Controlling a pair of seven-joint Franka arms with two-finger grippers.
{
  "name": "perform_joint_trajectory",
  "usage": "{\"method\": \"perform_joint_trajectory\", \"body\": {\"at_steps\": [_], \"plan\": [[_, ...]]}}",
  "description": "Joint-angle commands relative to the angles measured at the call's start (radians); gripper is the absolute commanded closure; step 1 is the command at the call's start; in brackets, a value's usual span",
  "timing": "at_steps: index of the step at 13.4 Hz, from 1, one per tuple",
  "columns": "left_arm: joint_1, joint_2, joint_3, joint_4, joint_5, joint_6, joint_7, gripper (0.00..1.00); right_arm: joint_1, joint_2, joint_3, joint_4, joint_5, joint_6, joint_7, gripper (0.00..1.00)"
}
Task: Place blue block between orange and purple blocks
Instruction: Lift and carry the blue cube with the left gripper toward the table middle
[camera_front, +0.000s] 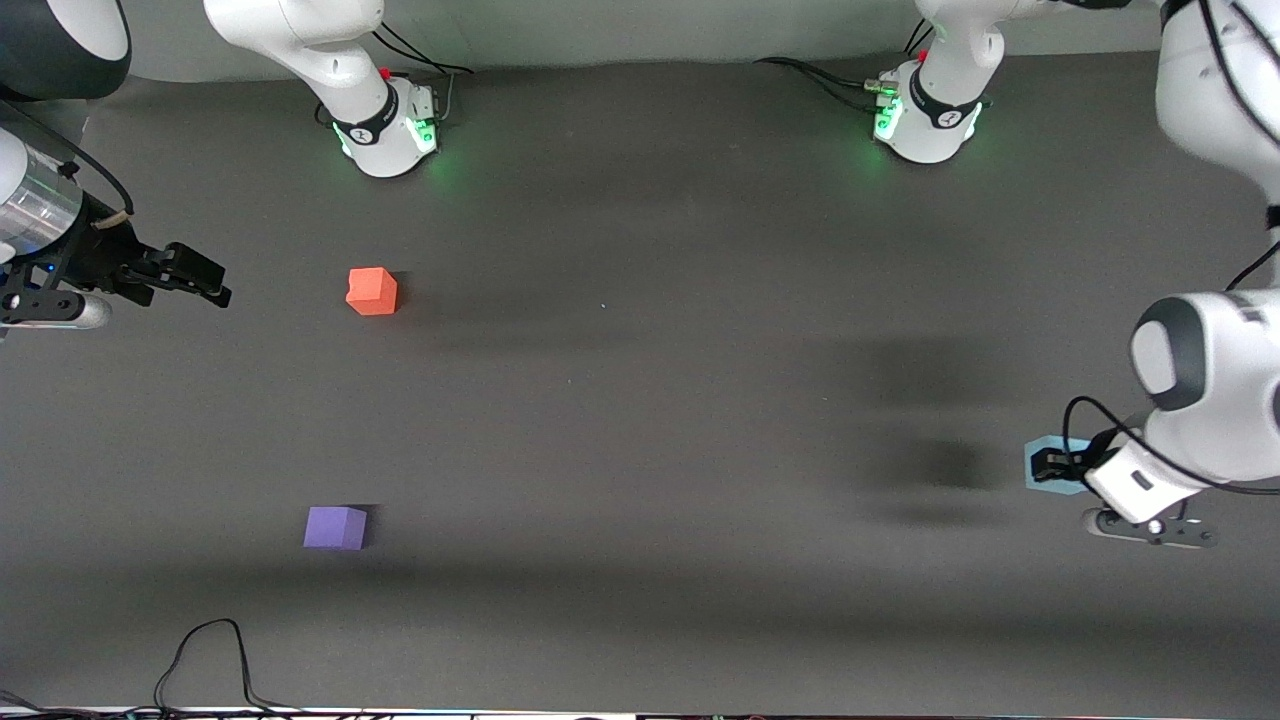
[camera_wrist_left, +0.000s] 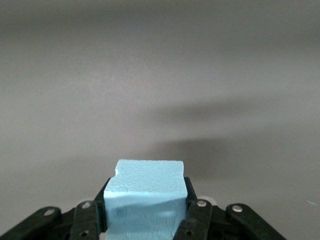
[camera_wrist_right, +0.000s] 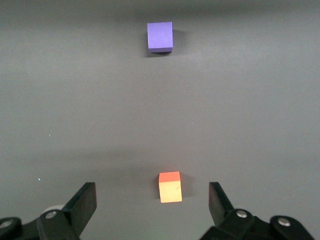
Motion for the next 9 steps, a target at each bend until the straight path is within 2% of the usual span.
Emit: {"method": "perform_joint_trajectory", "body": {"at_steps": [1,3,6,9], "plan": [[-0.097,-0.009,0.004,0.113,0.002,-0.167,-0.166,0.43,0.002,-0.013,-0.003,-0.017,-0.003,0.017,0.016,0.01],[-0.192,-0.009,0.002,0.17,-0.006,-0.233,-0.313,0.43,0.002,-0.012,-0.003,-0.017,-0.003,0.019,0.016,0.01],[-0.381,-0.006,0.002,0.2,-0.014,-0.232,-0.561,0.43,0.002,-0.01,-0.003,-0.017,-0.003,0.022,0.016,0.01],[-0.584,0.058,0.005,0.282,0.003,-0.22,-0.806,0.43,0.002,-0.01,-0.003,-0.017,-0.003,0.022,0.016,0.01]]}}
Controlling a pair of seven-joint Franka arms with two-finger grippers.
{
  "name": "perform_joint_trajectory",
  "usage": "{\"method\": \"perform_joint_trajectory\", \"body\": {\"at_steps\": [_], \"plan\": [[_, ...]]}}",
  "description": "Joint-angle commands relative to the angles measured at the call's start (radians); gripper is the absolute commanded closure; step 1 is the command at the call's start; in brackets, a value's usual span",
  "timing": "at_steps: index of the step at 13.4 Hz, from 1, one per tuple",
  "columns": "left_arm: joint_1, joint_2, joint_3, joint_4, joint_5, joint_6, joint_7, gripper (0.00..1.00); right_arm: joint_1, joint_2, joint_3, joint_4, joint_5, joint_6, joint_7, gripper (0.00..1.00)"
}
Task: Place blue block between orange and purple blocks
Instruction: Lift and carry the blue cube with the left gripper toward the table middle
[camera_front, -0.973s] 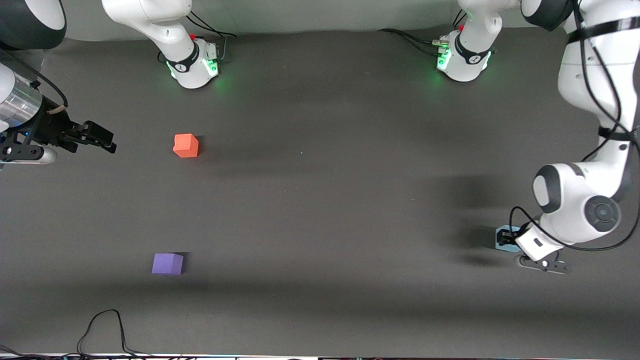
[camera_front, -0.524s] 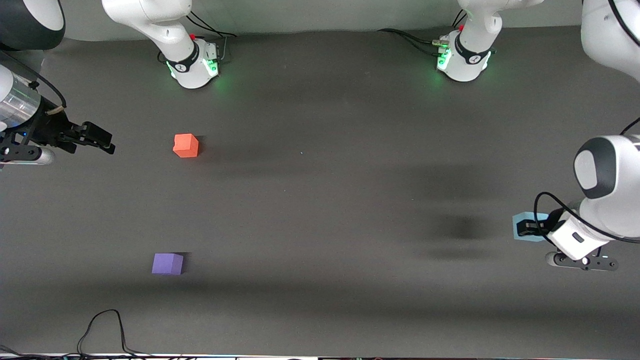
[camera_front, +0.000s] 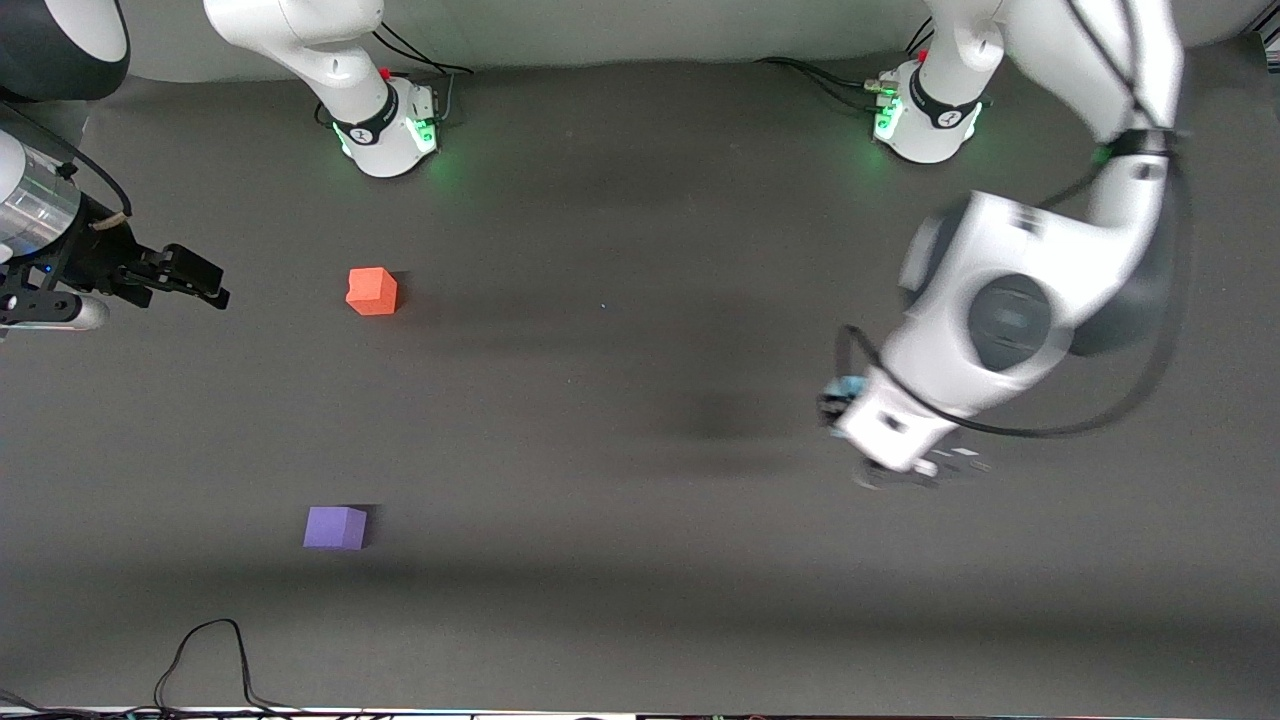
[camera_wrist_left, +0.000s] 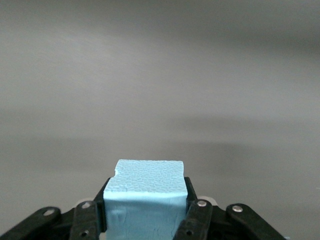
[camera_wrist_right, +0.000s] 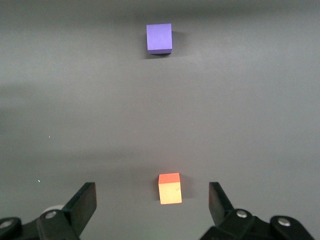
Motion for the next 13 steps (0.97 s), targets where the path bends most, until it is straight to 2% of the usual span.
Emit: {"method": "perform_joint_trajectory", "body": {"at_steps": [1,5,7,13], "plan": [[-0.172,0.092,0.027,0.107,0.022,-0.003,-0.188,0.43,0.003,-0.011,-0.002,-0.016,-0.003,0.017,0.016,0.01],[-0.348,0.239,0.029,0.135,0.1,0.185,-0.359,0.43,0.003,-0.012,-0.002,-0.019,-0.003,0.017,0.016,0.01],[-0.408,0.325,0.029,0.133,0.13,0.274,-0.372,0.43,0.003,-0.014,-0.002,-0.021,-0.003,0.017,0.016,0.01],[-0.453,0.434,0.032,0.132,0.156,0.4,-0.404,0.43,0.003,-0.009,-0.002,-0.019,0.0,0.019,0.017,0.01]]}}
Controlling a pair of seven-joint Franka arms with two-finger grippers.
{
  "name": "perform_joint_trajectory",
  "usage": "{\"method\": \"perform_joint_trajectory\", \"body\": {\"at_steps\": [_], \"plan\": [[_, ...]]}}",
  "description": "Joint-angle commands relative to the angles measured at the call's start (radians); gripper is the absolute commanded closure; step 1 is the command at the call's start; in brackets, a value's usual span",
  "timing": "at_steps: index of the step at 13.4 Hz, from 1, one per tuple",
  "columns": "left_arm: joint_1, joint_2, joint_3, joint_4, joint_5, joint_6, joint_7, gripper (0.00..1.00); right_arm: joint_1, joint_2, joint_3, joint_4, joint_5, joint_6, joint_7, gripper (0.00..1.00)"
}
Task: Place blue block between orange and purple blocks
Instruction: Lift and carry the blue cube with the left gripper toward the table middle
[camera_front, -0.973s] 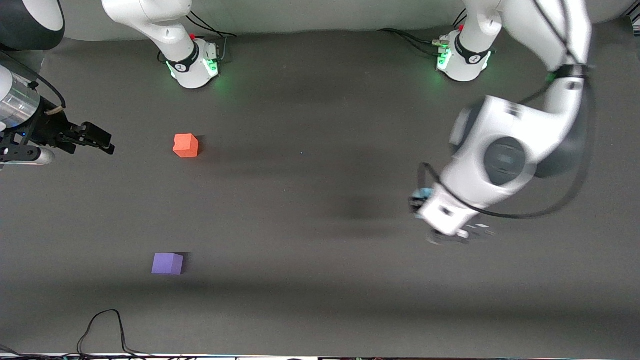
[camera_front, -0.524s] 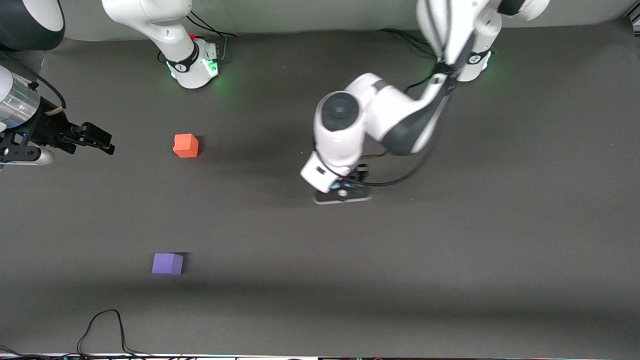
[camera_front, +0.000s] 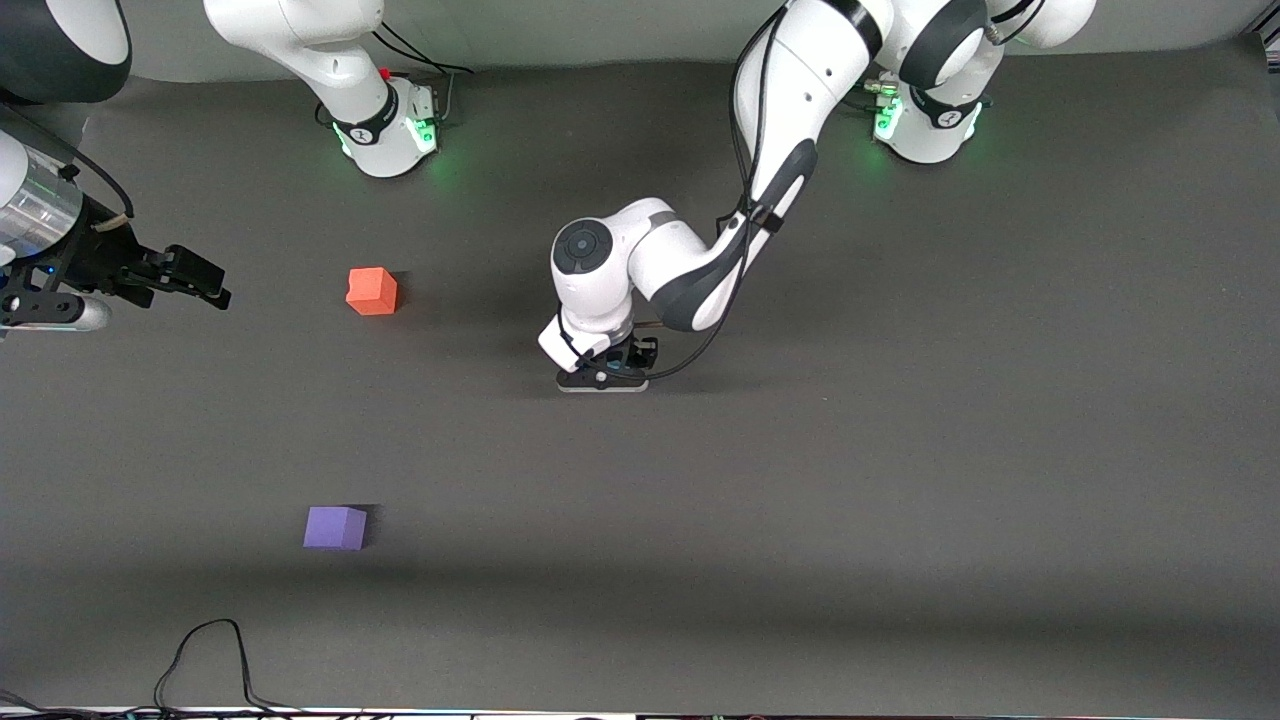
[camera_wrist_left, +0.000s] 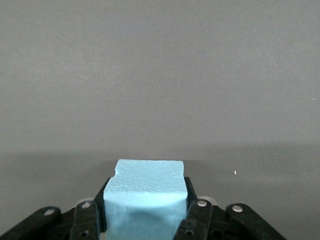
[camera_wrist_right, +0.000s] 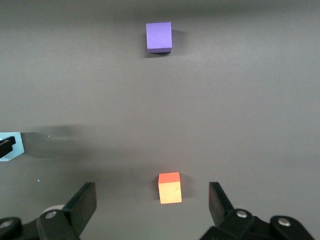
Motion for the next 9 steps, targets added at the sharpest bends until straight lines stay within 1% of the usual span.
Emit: {"method": "perform_joint_trajectory", "body": {"at_steps": [1,3,4,5,6,7,9], "plan": [[-0.018,0.046,0.02,0.042,0.018,0.019,-0.024,0.42,0.003,-0.008,-0.001,-0.013,0.002,0.026,0.017,0.01],[-0.016,0.054,0.02,0.039,0.019,0.039,-0.024,0.41,0.006,-0.002,0.007,-0.007,0.0,0.037,0.017,0.01],[-0.016,0.057,0.02,0.039,0.019,0.041,-0.024,0.27,0.006,0.008,0.009,0.004,0.0,0.035,0.019,0.01],[-0.016,0.059,0.022,0.036,0.019,0.047,-0.022,0.03,0.011,0.018,0.01,0.019,0.002,0.031,0.02,0.01],[-0.015,0.057,0.022,0.036,0.019,0.047,-0.018,0.0,0.011,0.024,0.016,0.03,0.002,0.027,0.02,0.01],[-0.01,0.048,0.022,0.037,0.019,0.035,-0.016,0.0,0.011,0.025,0.033,0.033,0.003,0.029,0.022,0.01],[0.007,-0.004,0.022,0.042,0.01,-0.017,-0.01,0.0,0.011,0.038,0.064,0.053,0.003,0.03,0.08,0.01]]}}
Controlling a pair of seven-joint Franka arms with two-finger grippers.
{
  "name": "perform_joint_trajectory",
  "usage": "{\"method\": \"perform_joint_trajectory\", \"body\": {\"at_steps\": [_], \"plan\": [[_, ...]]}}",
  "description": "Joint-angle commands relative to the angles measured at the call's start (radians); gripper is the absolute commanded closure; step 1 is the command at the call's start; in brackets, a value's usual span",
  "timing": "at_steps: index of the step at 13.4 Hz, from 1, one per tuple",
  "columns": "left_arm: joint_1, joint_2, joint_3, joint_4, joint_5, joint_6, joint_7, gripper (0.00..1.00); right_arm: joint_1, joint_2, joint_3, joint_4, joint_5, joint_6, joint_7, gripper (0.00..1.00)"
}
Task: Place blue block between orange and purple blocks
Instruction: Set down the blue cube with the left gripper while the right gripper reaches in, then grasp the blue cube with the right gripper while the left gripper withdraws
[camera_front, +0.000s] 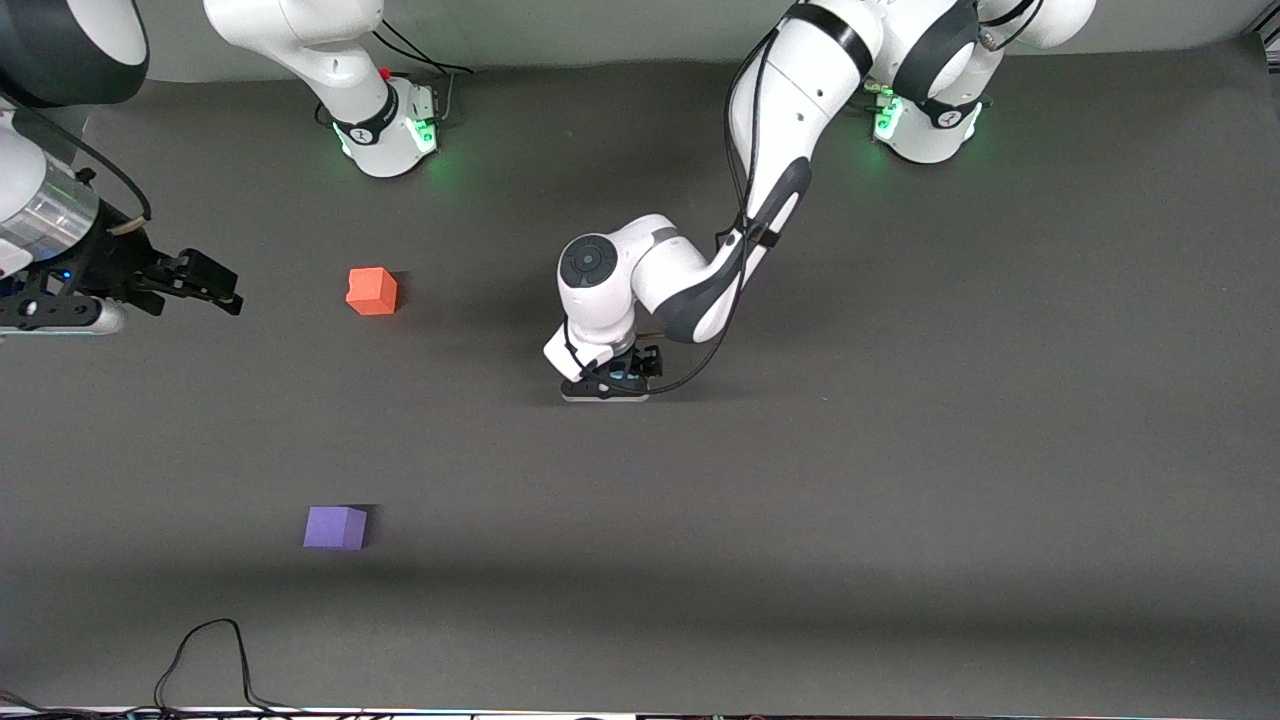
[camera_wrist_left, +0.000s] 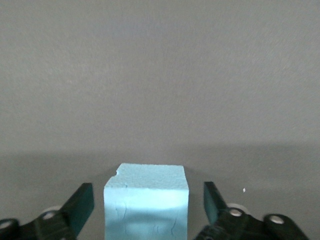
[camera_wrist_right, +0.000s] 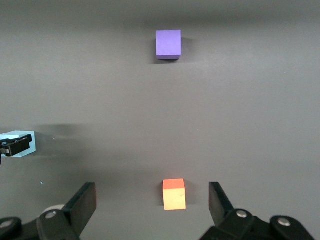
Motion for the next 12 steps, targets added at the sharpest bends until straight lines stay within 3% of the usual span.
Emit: {"method": "perform_joint_trajectory", "body": {"at_steps": [1,5,8,9,12], "plan": [[0.039,-0.065,0.002,0.024,0.006,-0.1,0.004,0.0,0.006,0.041,0.054,0.059,0.002,0.002,0.112,0.01],[0.225,-0.213,-0.017,0.012,-0.123,-0.218,0.207,0.0,0.002,0.126,0.192,0.129,0.011,0.009,0.235,0.0],[0.428,-0.337,-0.017,-0.11,-0.189,-0.262,0.437,0.0,0.007,0.21,0.29,0.157,0.114,0.064,0.265,0.0],[0.5,-0.383,-0.015,-0.164,-0.192,-0.274,0.522,0.0,0.007,0.238,0.37,0.138,0.093,0.131,0.323,0.0],[0.662,-0.512,-0.002,-0.275,-0.171,-0.367,0.775,0.0,0.03,0.406,0.563,0.102,-0.186,0.306,0.636,0.0]]}}
